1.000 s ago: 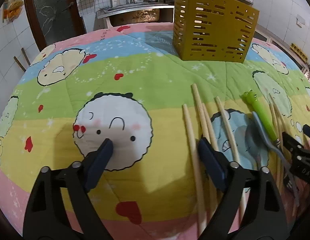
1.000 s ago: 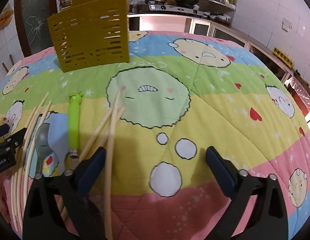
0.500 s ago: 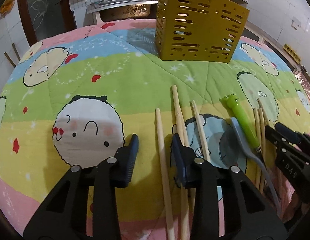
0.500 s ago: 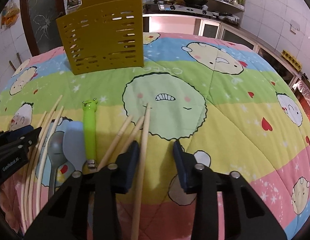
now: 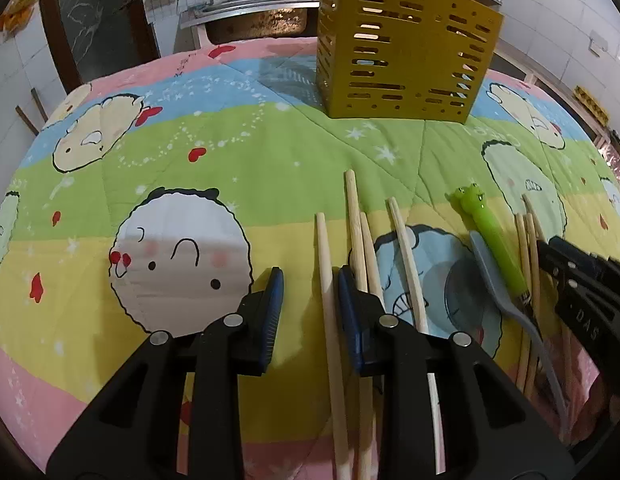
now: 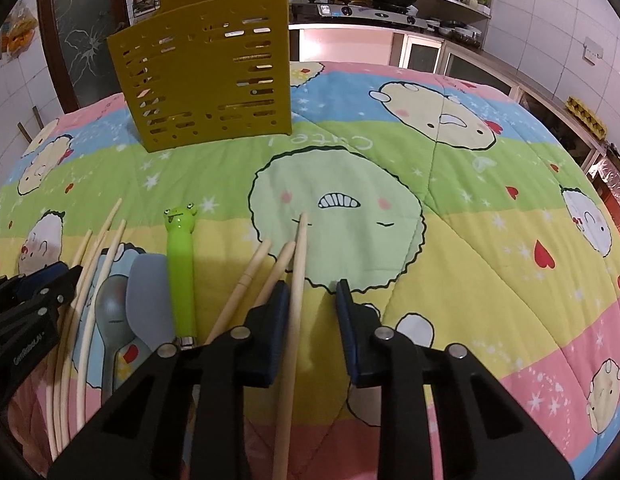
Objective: Organize utensils
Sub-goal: 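Close the left gripper on a chopstick while the right gripper closes on another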
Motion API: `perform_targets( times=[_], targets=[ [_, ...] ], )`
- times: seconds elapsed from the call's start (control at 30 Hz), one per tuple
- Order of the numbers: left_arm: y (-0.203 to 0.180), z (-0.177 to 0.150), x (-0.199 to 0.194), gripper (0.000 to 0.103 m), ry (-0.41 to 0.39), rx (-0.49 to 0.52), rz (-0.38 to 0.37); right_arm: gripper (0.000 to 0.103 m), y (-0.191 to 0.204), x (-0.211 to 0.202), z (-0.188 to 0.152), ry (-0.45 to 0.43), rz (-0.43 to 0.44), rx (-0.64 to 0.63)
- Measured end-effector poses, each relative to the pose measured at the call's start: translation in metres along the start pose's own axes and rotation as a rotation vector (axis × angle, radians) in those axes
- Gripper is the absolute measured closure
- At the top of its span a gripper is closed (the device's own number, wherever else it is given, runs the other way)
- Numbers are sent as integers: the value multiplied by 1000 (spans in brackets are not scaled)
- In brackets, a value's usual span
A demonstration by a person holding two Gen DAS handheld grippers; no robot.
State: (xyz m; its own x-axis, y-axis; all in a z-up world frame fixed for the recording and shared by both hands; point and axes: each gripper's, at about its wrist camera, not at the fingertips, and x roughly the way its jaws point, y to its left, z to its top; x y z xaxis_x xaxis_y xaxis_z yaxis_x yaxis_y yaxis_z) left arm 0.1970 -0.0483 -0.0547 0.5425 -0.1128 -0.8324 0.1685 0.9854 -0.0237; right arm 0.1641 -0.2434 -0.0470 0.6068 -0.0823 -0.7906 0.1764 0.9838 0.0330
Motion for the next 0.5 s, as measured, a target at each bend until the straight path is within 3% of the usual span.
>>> perform_targets(
  times=[0.17,0.3,0.5],
  targets=[
    [-1,1,1,84,-11,3,10,89,1,-1,-1,-7,9,5],
    [-2,0,0,97,-23,-2,-4,95,1,-3,-2,-16,17,8],
    [0,2,-1,99,-23,-25,-27,96,0,-3,0,-20,28,23]
  ],
)
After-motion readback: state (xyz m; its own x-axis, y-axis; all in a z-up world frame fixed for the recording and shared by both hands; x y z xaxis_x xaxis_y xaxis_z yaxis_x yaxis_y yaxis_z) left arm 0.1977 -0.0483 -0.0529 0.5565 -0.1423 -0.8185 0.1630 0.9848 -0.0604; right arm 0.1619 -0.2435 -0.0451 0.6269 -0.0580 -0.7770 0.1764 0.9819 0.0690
